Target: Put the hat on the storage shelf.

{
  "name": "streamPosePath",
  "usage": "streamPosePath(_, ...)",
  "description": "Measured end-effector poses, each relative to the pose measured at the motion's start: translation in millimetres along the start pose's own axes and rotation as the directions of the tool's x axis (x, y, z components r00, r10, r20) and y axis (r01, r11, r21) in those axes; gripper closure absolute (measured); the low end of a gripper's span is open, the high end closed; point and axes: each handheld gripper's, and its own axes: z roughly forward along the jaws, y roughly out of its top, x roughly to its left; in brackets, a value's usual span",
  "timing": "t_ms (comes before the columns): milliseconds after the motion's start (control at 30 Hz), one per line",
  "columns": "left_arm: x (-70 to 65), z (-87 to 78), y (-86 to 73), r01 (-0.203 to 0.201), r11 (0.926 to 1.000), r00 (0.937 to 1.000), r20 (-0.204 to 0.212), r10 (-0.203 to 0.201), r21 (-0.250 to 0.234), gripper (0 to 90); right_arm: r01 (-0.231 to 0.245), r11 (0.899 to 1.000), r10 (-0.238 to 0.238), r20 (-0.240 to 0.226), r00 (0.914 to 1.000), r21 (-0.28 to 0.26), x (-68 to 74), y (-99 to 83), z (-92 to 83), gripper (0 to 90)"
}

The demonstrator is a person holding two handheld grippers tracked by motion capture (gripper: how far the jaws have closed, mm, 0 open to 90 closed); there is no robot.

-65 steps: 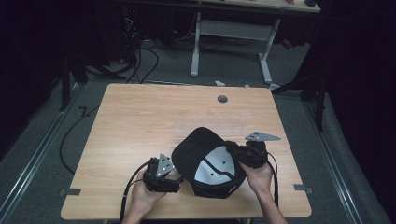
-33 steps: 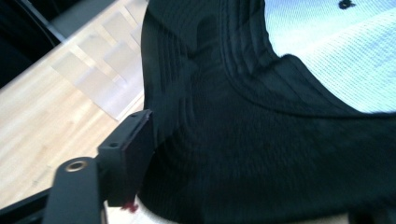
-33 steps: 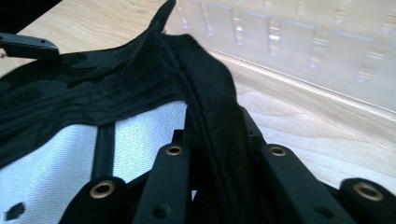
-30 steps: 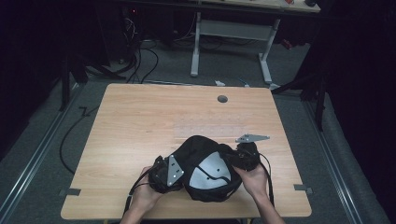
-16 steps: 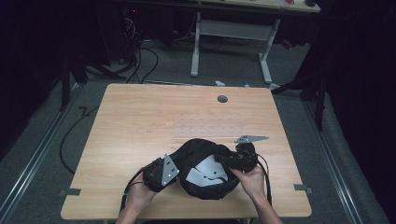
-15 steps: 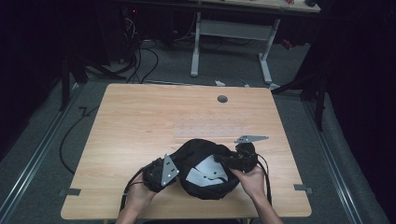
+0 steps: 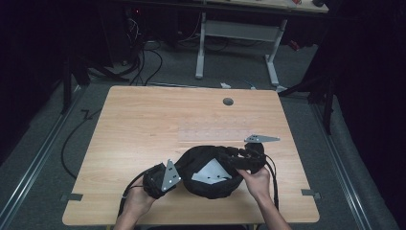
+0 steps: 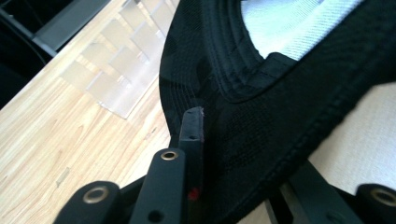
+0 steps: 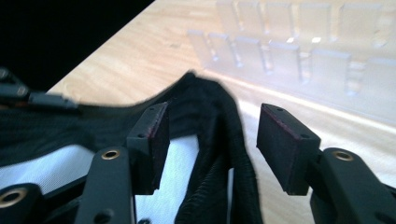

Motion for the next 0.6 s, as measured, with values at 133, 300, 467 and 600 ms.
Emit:
streamPosePath(133,-4.4,-3.1,0.2,-0.023,0.9995,0.9991,0.036,0.022,0.021,78.5,-0.018,0.999,0.019,0.013,0.9997,-0.047,-5.8,4.9,-3.2,42.4)
streamPosePath(300,-10.7,-4.1,-1.7,-0.047,0.9972,0.9947,0.094,0.041,0.059,83.4,-0.044,0.996,0.046,0.035,0.9983,-0.075,-15.3,12.8,-5.5,40.7)
streamPosePath(467,-16.5,-7.7,-2.2,-0.060,0.9955,0.9883,0.144,0.049,0.073,86.2,-0.081,0.991,0.085,0.039,0.9956,-0.106,-21.4,18.3,-5.8,38.5)
streamPosePath(600,-17.6,-10.7,-0.6,-0.053,0.9947,0.9842,0.173,0.037,0.089,86.5,-0.095,0.987,0.101,0.041,0.9940,-0.133,-25.2,22.6,-5.7,35.6)
